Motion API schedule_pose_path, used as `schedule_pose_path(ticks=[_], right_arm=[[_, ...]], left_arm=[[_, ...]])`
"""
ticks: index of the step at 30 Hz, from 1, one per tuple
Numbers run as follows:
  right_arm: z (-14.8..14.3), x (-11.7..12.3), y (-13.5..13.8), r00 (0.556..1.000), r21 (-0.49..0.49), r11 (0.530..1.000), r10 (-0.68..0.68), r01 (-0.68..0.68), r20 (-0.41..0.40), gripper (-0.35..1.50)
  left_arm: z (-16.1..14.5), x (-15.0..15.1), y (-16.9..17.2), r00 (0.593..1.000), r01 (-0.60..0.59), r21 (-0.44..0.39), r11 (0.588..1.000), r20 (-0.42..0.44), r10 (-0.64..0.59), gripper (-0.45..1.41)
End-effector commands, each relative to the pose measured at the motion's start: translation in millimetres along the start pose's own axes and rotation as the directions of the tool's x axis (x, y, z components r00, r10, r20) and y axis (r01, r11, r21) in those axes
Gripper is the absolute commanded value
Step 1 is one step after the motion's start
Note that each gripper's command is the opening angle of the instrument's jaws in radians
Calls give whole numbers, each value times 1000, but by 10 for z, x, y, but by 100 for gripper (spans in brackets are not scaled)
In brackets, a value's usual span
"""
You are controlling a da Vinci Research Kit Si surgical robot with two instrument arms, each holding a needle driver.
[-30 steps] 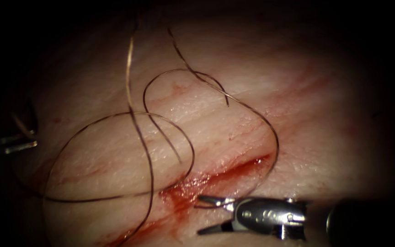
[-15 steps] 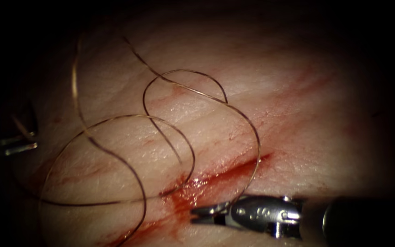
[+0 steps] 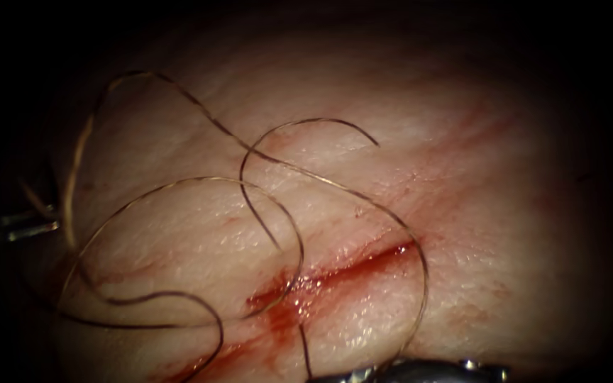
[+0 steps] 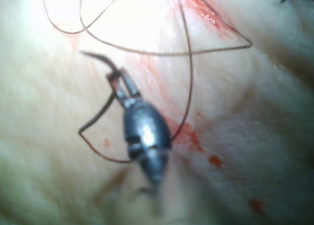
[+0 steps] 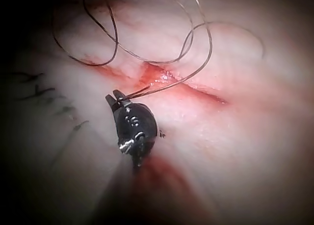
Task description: Wound Closure
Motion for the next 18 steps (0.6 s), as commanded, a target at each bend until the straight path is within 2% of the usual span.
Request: schedule_pose_path(ticks=[1, 13, 18], right_arm=[[6, 4, -14, 1000, 10, 1000, 4, -4, -6, -35], [-22, 4, -53, 1000, 45, 999, -3, 2, 16, -35], [-27, 4, -59, 1000, 52, 999, -1, 0, 30, -35]], left_arm=[[7, -6, 5, 1000, 3, -1, 1000, 0, -3, -45], [9, -6, 5, 1000, 3, -4, 1000, -3, -3, -45], [10, -6, 4, 1000, 3, -4, 1000, -3, -3, -45]])
